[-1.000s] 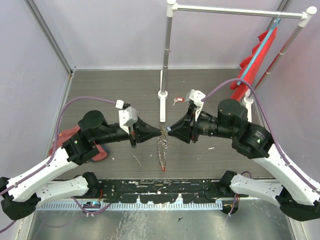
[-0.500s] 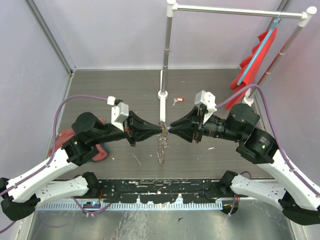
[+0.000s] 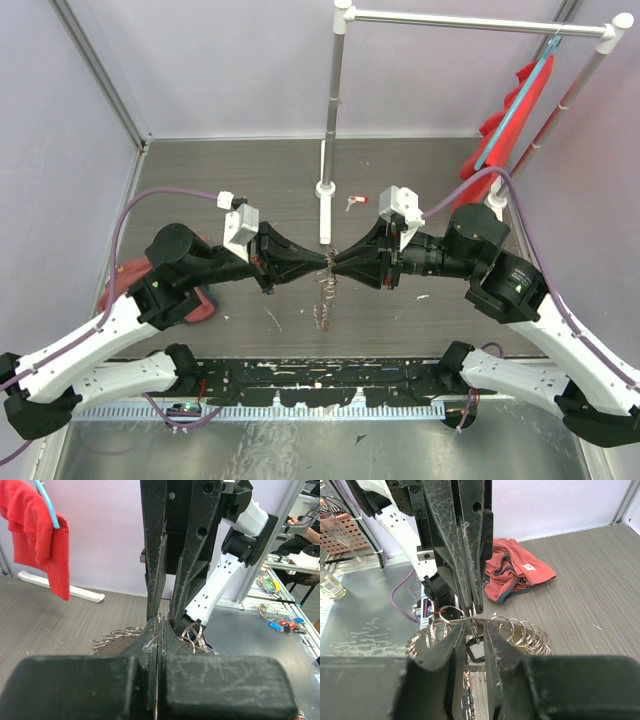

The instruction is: Put the keys on the keyring

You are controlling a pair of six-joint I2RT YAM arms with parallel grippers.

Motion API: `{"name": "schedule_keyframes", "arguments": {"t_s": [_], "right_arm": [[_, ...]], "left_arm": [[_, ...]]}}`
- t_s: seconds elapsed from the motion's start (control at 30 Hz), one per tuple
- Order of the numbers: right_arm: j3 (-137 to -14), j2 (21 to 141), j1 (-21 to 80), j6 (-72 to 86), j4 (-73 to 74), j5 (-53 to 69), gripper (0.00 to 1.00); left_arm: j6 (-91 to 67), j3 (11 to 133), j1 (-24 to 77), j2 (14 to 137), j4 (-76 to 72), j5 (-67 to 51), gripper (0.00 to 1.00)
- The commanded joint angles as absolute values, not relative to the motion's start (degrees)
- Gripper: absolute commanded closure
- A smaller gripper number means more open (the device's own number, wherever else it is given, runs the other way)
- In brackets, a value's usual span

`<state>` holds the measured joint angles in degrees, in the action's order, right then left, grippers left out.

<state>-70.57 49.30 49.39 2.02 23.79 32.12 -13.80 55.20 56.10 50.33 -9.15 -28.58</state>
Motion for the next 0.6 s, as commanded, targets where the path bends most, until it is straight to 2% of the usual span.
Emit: {"name": "schedule_keyframes", "arguments": {"t_s": [0.0,0.3,0.47,0.57], "right_arm": [[-71.30,49.37,49.57,1.49,20.42,34.06,0.75],[-71.20,50.34,49.58,1.41,20.52,34.72,0.84],[-71.30,50.48,49.57,1.22,20.73,34.76,0.98],[-71.72,50.44,49.58,0.87,21.38,34.60,0.99]], "left_arm": [[-14.32,56.16,56.25,50.42,-13.69,-29.69,1.00],[-14.43,56.07,56.30,50.71,-14.23,-29.61,1.00],[-14.42,56.00,56.29,50.71,-14.24,-29.44,1.00],[-14.42,55.90,56.20,50.71,-14.19,-29.53,1.00]]}}
